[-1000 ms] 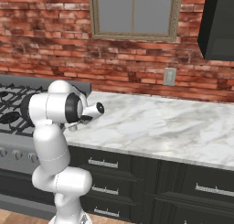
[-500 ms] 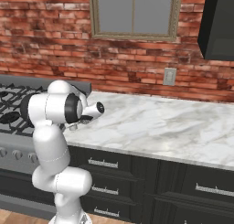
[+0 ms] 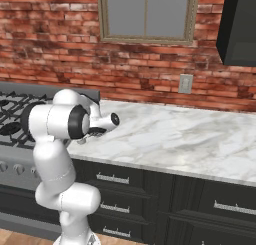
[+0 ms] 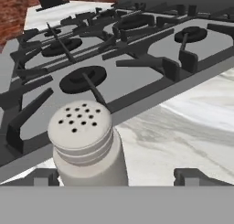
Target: Take 2 condiments from the cabinet and move them on the counter near the stove.Make sure the condiments are lined up with each other, next to each other.
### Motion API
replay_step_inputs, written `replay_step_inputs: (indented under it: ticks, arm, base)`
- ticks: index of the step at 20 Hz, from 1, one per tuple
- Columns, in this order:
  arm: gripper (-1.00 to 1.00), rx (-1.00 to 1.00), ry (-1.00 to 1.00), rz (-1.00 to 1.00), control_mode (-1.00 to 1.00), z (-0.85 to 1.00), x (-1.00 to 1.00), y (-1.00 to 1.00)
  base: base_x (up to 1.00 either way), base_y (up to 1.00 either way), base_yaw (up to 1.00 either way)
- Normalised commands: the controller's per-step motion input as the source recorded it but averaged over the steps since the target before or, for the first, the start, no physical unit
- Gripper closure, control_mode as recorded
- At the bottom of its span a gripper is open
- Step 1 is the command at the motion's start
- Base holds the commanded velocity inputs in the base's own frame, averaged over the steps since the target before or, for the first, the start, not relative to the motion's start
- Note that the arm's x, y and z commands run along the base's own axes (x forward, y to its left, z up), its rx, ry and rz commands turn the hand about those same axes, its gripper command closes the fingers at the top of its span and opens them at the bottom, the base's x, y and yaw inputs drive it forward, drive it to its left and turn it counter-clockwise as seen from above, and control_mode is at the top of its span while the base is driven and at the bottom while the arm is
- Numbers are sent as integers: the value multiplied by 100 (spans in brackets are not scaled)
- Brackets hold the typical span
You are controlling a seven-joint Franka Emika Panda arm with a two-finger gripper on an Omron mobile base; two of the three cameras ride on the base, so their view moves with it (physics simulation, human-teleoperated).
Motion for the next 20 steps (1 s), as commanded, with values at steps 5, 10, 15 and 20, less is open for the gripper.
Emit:
replay_step_inputs:
  ticks: [5,10,15,20]
  arm:
    - [-100,0,-14,0,-100,44,0,-8]
    - [-100,0,-4,0,-100,55,-12,-7]
    - [-100,0,8,-3,-100,71,-35,-16]
    - [-100,0,26,-32,-100,62,-53,-14]
  base:
    - [0,0,0]
    - [0,0,0]
    - [0,0,0]
    - [0,0,0]
